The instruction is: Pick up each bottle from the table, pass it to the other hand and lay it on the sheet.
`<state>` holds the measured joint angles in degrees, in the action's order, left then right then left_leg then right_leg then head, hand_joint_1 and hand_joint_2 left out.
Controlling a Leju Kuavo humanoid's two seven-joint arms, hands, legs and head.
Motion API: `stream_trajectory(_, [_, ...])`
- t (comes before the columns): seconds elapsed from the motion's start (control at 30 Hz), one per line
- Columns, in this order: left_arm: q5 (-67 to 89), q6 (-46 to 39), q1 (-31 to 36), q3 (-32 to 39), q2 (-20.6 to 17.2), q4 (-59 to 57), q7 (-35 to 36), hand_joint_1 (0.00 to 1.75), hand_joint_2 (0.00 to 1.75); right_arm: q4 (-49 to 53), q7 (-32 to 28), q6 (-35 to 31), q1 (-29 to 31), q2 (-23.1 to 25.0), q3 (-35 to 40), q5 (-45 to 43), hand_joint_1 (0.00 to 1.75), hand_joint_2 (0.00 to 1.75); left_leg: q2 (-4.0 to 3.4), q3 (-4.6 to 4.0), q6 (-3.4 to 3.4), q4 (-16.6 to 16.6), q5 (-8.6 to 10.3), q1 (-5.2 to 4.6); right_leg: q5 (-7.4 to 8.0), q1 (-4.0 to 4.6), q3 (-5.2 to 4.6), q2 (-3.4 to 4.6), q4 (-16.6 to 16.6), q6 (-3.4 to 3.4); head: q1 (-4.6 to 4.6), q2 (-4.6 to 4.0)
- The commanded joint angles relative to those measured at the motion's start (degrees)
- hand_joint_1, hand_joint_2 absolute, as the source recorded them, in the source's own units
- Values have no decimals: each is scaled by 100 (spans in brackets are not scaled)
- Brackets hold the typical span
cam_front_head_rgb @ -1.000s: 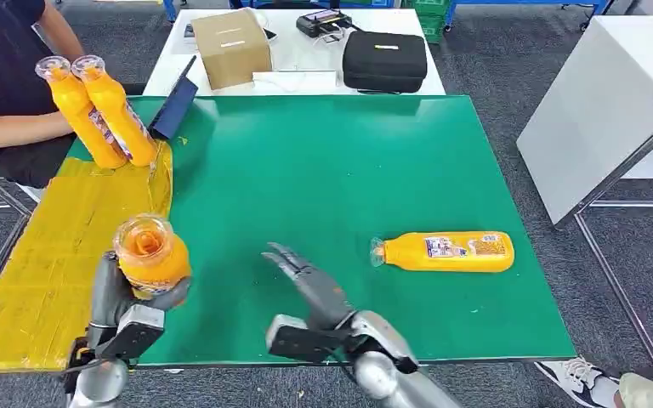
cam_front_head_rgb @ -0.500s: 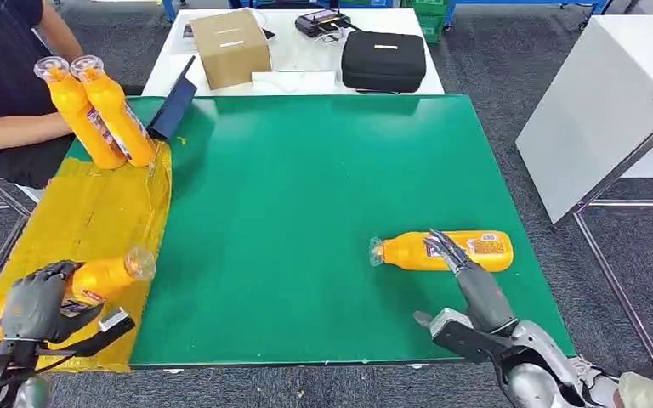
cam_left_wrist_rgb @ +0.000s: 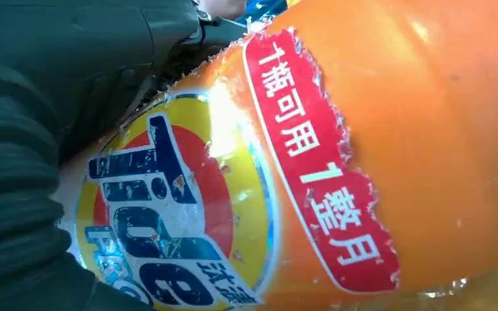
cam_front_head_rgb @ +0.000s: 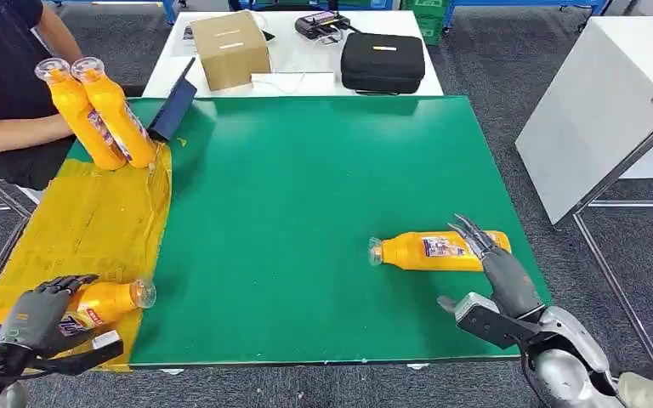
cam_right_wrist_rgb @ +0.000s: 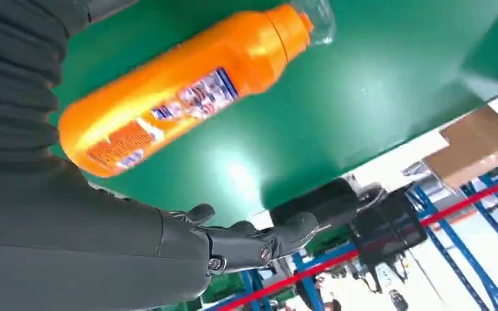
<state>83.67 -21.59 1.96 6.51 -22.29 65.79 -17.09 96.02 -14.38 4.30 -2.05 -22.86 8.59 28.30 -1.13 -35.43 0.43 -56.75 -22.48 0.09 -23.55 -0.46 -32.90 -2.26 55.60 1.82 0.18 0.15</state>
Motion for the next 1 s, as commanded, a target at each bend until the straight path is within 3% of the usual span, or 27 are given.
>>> stream_trajectory(0.03, [-260,-188,-274,-641,-15,-161,-109,0,175,-569,43,22,433,95,195,72,0,175,-8,21,-3,10,-5,-2,-2,-4,17,24,-7,-3,-2,0])
stream_trajectory(0.33, [-317,-326,-332,-649,53,-52,-185,0,175,-612,49,18,460,126,226,95,0,175,2,26,-3,9,-5,-6,-5,-14,25,26,-4,-3,0,0])
stream_trajectory(0.6, [60,-1302,-420,-653,439,366,-18,0,175,-712,102,-55,469,191,441,225,0,175,11,21,-1,9,-1,-10,-7,-17,21,12,-5,1,2,0])
stream_trajectory(1.0, [541,-1839,-199,-512,662,135,316,0,175,-716,137,-113,262,169,552,269,0,175,24,15,-3,6,-4,-5,-14,-13,18,8,-6,0,2,0])
